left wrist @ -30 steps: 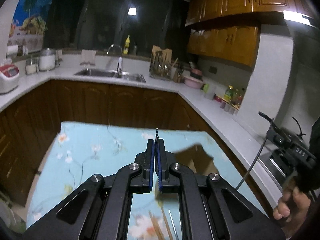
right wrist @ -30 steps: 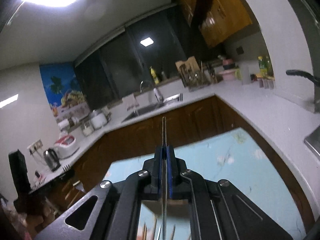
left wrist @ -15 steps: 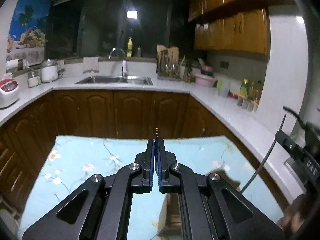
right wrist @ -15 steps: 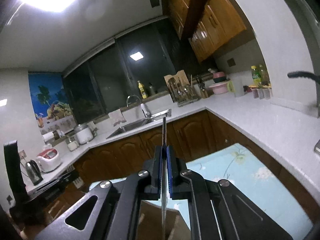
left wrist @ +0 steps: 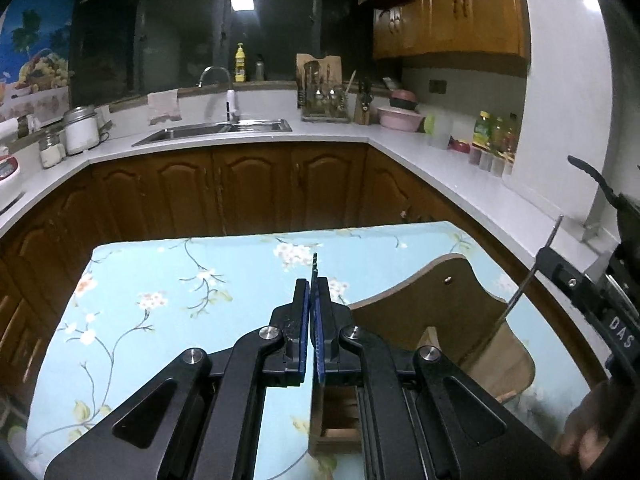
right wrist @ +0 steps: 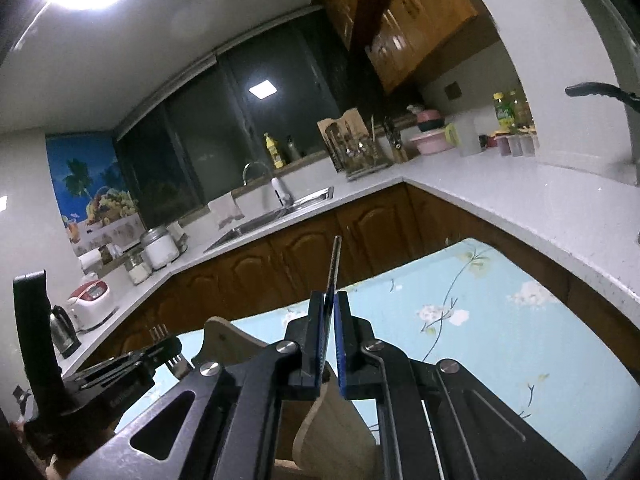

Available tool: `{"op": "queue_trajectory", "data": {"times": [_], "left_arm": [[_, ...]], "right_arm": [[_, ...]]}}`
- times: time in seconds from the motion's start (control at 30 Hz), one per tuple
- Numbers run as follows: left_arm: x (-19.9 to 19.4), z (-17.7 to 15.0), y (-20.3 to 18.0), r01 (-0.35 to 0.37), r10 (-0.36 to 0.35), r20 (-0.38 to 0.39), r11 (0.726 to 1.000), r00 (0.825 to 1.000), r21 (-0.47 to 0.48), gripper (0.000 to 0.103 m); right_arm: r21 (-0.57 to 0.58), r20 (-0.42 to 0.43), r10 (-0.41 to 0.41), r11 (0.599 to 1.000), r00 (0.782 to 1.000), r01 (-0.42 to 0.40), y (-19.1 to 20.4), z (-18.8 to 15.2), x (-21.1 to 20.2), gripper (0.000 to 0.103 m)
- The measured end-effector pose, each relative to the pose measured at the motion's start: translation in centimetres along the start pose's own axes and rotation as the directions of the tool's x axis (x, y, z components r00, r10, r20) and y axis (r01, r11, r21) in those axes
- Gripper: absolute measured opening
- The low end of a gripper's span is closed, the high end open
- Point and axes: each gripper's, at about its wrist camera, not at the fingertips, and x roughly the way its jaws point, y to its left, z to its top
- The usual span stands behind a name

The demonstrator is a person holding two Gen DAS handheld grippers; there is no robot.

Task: Organize utensils
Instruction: 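Open the left tool over the caddy while the right tool releases its utensil, then move both tools back down to the remaining utensils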

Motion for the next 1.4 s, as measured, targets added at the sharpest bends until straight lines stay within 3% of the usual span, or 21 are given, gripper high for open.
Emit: {"op": "queue_trajectory", "data": {"times": [0.2, 0.3, 0.37, 0.4, 0.43, 0.47, 0.53, 0.57, 0.63, 0.73, 0.83, 1.17, 1.4], "left_arm": [[0.0, 0.4, -0.3, 0.005, -0.004, -0.012, 1.000, 1.000, 0.015, 0.003], [0.0, 0.5, -0.3, 0.037, -0.037, -0.030, 0.999, 0.999, 0.006, 0.007], [-0.5, 0.6, 0.0, 0.051, -0.052, -0.025, 0.999, 0.998, -0.007, 0.027], [-1.2, 0.7, 0.2, 0.056, -0.056, -0.008, 0.998, 0.998, -0.016, 0.033], [-2.0, 0.8, 0.5, 0.057, -0.057, 0.012, 0.998, 0.998, -0.029, 0.046], [-2.7, 0.9, 0.7, 0.060, -0.059, 0.028, 0.997, 0.998, -0.040, 0.055], [-4.6, 1.0, 1.5, 0.069, -0.065, 0.066, 0.995, 0.996, -0.068, 0.061], [-5.3, 1.0, 1.9, 0.066, -0.059, 0.075, 0.995, 0.995, -0.081, 0.071], [-6.9, 0.9, 2.7, 0.055, -0.045, 0.096, 0.993, 0.994, -0.109, 0.089], [-9.9, 0.1, 4.1, 0.038, -0.021, 0.133, 0.991, 0.991, -0.128, 0.100], [-12.0, -1.2, 5.2, 0.025, -0.006, 0.129, 0.989, 0.992, -0.146, 0.101], [-18.0, -8.6, 7.8, 0.017, -0.004, 0.052, 0.969, 0.999, -0.245, 0.101], [-19.3, -13.1, 7.8, 0.006, -0.013, -0.024, 0.960, 1.000, -0.281, 0.101]], "right_arm": [[-0.003, -0.026, -0.005, 1.000, 1.000, 0.004, -0.1, 0.1, 0.1, 0.005], [0.009, -0.043, 0.001, 1.000, 0.999, 0.000, -0.4, 0.3, 0.3, 0.011], [0.027, -0.064, 0.014, 1.000, 0.998, -0.013, -0.5, 0.4, 0.3, 0.020], [0.034, -0.060, 0.021, 0.999, 0.998, -0.019, -0.6, 0.5, 0.0, 0.035], [0.042, -0.047, 0.026, 0.999, 0.999, -0.024, -0.8, 0.6, -0.6, 0.050], [0.046, -0.036, 0.025, 0.999, 0.999, -0.023, -0.8, 0.8, -1.0, 0.053], [0.057, -0.008, 0.029, 0.998, 1.000, -0.028, -1.0, 1.2, -2.5, 0.056], [0.064, -0.004, 0.034, 0.997, 0.999, -0.034, -1.1, 1.4, -3.1, 0.059], [0.080, 0.003, 0.044, 0.996, 0.999, -0.045, -1.3, 1.8, -4.4, 0.075], [0.082, 0.024, 0.054, 0.995, 0.998, -0.056, -1.2, 2.2, -6.8, 0.089], [0.070, 0.033, 0.061, 0.996, 0.998, -0.063, -1.0, 2.2, -9.4, 0.100], [0.001, 0.039, 0.053, 0.999, 0.998, -0.053, -0.2, -0.7, -18.1, 0.102], [0.006, -0.051, -0.012, 1.000, 0.999, 0.013, -1.8, -4.9, -21.2, 0.102]]}}
